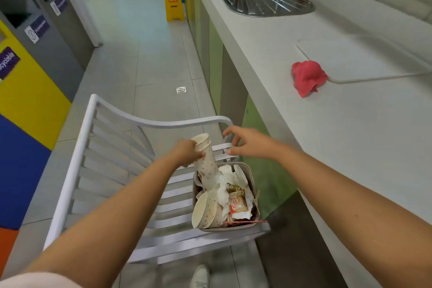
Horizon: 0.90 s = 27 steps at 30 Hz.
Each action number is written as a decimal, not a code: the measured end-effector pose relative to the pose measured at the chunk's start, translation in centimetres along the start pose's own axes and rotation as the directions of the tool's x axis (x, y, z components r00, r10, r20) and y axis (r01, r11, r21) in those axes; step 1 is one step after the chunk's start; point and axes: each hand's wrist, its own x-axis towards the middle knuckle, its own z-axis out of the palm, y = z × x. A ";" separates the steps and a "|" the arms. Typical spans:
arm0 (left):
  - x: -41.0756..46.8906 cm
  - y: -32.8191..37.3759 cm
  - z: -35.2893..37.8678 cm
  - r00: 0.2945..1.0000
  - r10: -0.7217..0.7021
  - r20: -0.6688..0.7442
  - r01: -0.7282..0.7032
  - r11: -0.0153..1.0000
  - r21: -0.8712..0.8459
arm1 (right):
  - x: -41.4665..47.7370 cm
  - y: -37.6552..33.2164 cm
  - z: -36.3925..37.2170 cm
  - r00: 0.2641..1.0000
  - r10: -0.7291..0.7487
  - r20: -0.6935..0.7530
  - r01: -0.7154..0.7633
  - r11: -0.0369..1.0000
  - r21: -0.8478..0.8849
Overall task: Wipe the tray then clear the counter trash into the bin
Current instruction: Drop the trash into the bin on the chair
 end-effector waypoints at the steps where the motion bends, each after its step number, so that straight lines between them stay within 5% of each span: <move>1: 0.4 -0.4 0.8 1.000 -0.026 0.018 0.026 0.999 -0.031 | 0.2 0.0 0.4 1.000 0.009 0.013 -0.009 1.000 0.001; 6: 1.2 -0.4 4.2 0.979 -0.086 0.185 0.125 0.969 -0.211 | 0.1 0.8 1.7 0.993 0.085 0.078 -0.084 0.996 -0.016; 12: 1.8 0.9 8.0 0.968 0.065 0.242 -0.029 0.988 -0.151 | -0.8 2.2 3.0 0.976 0.178 0.128 -0.176 0.984 -0.028; 16: 2.2 0.5 10.4 0.986 0.039 0.162 -0.057 0.993 0.106 | -1.3 2.7 3.5 0.969 0.213 0.126 -0.212 0.977 -0.018; 27: 2.2 0.7 10.2 0.992 0.121 0.026 -0.121 0.992 -0.021 | -3.1 3.0 3.0 0.965 0.247 0.085 -0.247 0.969 -0.013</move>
